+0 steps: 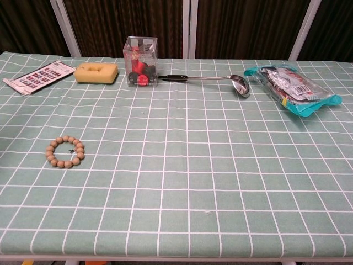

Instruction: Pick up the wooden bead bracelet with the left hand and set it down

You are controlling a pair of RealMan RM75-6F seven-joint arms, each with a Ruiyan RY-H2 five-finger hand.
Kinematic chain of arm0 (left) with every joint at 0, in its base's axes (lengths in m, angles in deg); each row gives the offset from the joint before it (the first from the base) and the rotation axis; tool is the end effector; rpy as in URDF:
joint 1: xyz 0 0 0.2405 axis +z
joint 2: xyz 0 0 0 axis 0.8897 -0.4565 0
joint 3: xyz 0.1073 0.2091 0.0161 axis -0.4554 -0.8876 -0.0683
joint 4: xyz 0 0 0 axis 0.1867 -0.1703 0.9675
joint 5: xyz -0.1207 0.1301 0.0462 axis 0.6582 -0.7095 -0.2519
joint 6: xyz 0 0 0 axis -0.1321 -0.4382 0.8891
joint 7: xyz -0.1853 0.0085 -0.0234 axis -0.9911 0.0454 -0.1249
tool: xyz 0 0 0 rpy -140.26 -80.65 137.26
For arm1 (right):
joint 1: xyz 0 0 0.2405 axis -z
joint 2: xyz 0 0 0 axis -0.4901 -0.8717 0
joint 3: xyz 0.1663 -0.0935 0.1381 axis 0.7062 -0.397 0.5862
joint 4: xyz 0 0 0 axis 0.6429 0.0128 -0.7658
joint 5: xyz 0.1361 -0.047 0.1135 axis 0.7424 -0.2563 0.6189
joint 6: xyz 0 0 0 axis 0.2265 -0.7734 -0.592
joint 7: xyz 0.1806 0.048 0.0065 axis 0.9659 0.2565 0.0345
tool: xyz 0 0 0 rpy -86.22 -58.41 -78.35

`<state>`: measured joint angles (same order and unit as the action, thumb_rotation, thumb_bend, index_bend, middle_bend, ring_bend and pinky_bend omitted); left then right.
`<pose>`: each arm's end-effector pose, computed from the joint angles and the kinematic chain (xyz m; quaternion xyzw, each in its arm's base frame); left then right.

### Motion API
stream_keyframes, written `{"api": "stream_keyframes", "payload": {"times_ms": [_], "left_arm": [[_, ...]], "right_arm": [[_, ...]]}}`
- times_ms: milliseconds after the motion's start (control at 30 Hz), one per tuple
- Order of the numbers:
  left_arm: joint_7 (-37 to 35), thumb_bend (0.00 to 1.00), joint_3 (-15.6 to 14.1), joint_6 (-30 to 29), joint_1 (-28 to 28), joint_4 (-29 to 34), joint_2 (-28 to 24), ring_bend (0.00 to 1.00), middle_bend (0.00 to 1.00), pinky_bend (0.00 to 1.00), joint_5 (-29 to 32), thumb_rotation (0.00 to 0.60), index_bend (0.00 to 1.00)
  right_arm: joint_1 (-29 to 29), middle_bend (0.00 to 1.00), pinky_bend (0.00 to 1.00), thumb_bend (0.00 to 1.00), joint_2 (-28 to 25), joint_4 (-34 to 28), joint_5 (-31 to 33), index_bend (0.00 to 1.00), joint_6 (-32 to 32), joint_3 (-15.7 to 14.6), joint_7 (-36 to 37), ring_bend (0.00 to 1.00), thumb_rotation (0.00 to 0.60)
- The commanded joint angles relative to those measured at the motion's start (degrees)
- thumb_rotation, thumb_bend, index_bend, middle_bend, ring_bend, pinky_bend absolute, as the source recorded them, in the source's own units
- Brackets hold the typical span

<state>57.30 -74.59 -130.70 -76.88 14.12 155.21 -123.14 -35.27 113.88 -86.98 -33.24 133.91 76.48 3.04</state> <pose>-0.2357 0.2522 0.1276 -0.7104 -0.2915 -0.4171 0.4863 -0.2616 -0.2326 0.2013 0.6011 -0.3419 0.4055 0.5978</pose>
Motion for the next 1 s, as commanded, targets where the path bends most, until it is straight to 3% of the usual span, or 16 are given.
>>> {"api": "stream_keyframes", "payload": {"times_ms": [33, 400, 767, 1000], "left_arm": [[-2.7, 0.03, -1.3, 5.1, -6.2, -3.3, 2.3, 0.15, 0.36, 0.11, -6.0, 0.600, 0.37], [-1.4, 0.06, -3.5, 13.6, -15.6, -11.7, 12.7, 0.15, 0.41, 0.11, -11.1, 0.600, 0.42], [6.0, 0.15, -3.8, 17.6, -16.7, -16.4, 18.1, 0.15, 0.45, 0.12, -6.7, 0.600, 0.48], [9.2, 0.17, -4.2, 17.3, -16.1, -17.6, 19.0, 0.15, 0.47, 0.12, -4.5, 0.600, 0.50]], "right_arm": [[0.2, 0.04, 0.00, 0.29, -0.3, -0.3, 0.2, 0.00, 0.1, 0.0, 0.1, 0.00, 0.600], [1.0, 0.03, 0.00, 0.29, -0.1, -0.3, 1.4, 0.00, -0.1, -0.5, 0.8, 0.00, 0.600], [1.0, 0.03, 0.00, 0.29, 0.3, 0.5, 2.1, 0.00, -0.9, -0.5, 1.9, 0.00, 0.600], [0.9, 0.03, 0.00, 0.29, 0.4, 0.6, 2.2, 0.00, -1.2, -0.4, 2.2, 0.00, 0.600]]}}
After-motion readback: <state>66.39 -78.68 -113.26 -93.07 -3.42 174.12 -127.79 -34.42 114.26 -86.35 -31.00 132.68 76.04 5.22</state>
